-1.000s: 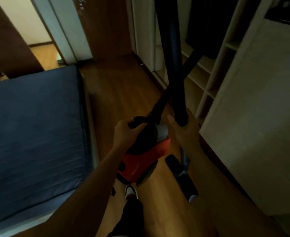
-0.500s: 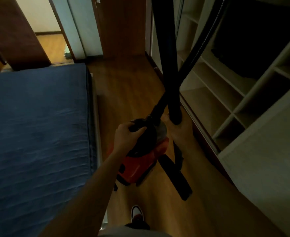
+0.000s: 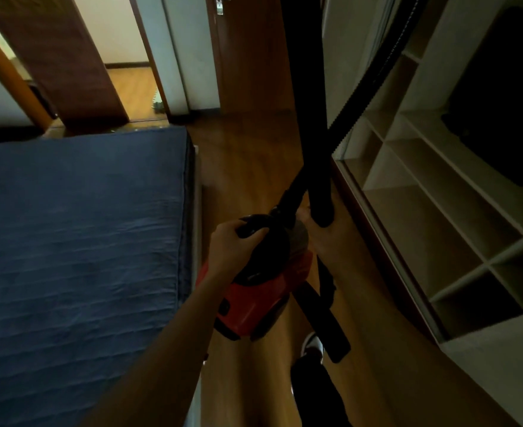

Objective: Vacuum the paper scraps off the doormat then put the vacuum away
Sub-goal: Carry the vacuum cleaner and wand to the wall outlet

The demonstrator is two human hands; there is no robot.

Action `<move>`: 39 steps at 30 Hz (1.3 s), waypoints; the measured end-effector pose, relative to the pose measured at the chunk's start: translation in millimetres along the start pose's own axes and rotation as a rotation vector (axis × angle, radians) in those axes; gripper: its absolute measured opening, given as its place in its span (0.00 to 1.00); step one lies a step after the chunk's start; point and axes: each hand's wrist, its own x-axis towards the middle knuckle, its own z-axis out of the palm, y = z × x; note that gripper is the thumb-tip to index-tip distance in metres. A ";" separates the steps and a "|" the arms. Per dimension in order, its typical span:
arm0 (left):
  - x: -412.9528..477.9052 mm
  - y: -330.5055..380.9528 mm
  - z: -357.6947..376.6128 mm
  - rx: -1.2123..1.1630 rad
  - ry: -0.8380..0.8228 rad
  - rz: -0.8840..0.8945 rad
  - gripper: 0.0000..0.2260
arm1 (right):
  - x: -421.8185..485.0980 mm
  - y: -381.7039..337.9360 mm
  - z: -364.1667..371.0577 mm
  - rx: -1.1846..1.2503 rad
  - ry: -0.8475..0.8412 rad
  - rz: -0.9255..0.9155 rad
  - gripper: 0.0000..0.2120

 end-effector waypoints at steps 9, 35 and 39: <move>165.7 12.1 55.7 0.025 0.098 -0.042 0.14 | 190.8 33.9 -14.9 0.006 -0.078 -0.115 0.11; 593.0 -14.0 84.7 0.047 0.331 -0.117 0.12 | 671.3 123.2 114.5 0.055 -0.227 -0.062 0.09; 675.4 -30.6 74.2 0.027 0.287 -0.115 0.10 | 747.5 114.4 159.3 0.058 -0.246 -0.065 0.10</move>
